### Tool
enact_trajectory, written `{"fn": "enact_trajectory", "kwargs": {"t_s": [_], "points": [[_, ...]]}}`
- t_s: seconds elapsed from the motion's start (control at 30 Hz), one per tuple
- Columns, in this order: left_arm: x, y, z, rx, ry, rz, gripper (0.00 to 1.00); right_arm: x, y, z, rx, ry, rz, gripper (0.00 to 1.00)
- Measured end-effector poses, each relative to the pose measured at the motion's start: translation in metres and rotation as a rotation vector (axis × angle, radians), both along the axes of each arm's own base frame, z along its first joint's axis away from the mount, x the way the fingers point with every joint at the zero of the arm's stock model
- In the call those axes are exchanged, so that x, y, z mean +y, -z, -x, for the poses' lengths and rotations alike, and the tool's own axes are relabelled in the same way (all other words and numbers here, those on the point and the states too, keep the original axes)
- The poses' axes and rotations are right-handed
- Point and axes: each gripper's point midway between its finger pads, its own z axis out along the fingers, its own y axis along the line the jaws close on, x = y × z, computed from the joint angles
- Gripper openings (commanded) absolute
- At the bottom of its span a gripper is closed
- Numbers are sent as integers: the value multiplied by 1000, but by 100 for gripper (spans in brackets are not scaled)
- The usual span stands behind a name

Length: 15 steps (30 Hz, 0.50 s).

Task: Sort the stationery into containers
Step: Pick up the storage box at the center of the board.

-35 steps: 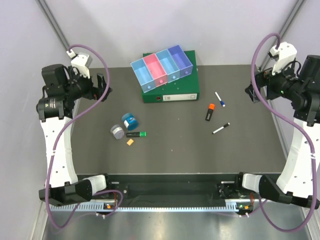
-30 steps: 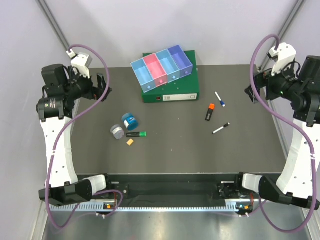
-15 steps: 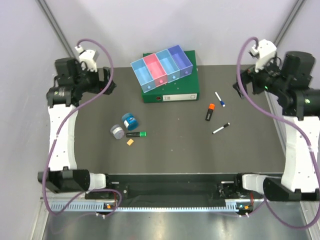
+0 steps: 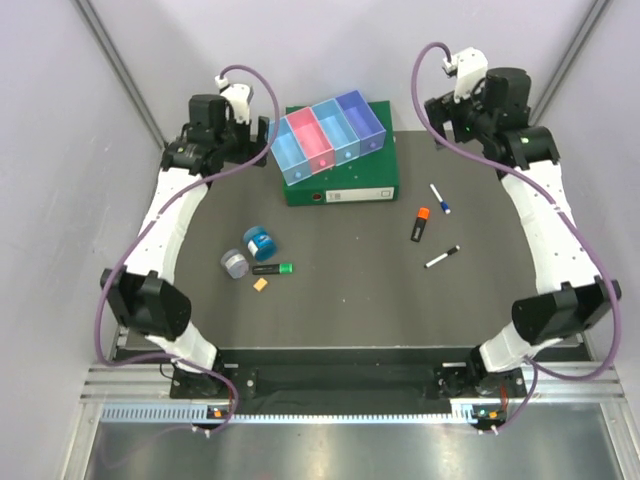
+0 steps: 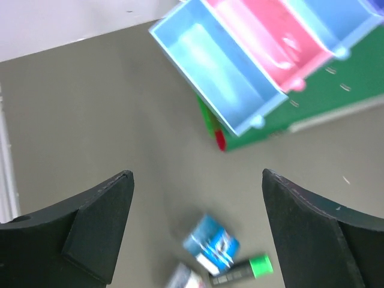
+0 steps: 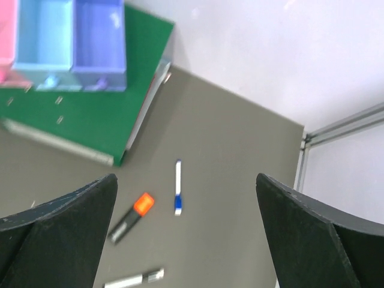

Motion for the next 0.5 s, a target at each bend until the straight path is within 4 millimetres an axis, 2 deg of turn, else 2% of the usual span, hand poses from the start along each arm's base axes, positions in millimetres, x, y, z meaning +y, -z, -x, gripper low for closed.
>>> {"fn": "enact_trajectory", "kwargs": {"t_s": [0.1, 0.2, 0.3, 0.37, 0.5], "points": [[1, 15, -23, 5, -56, -26, 91, 3, 6, -28, -37, 38, -9, 98], [1, 43, -45, 44, -108, -44, 91, 14, 20, -54, -50, 48, -9, 98], [1, 73, -59, 89, -151, -57, 91, 34, 46, -83, -46, 35, -1, 98], [1, 87, -66, 104, -170, -63, 91, 47, 65, -100, -36, 24, 4, 93], [1, 98, -81, 103, -200, -66, 91, 70, 101, -132, -28, 12, -8, 89]]}}
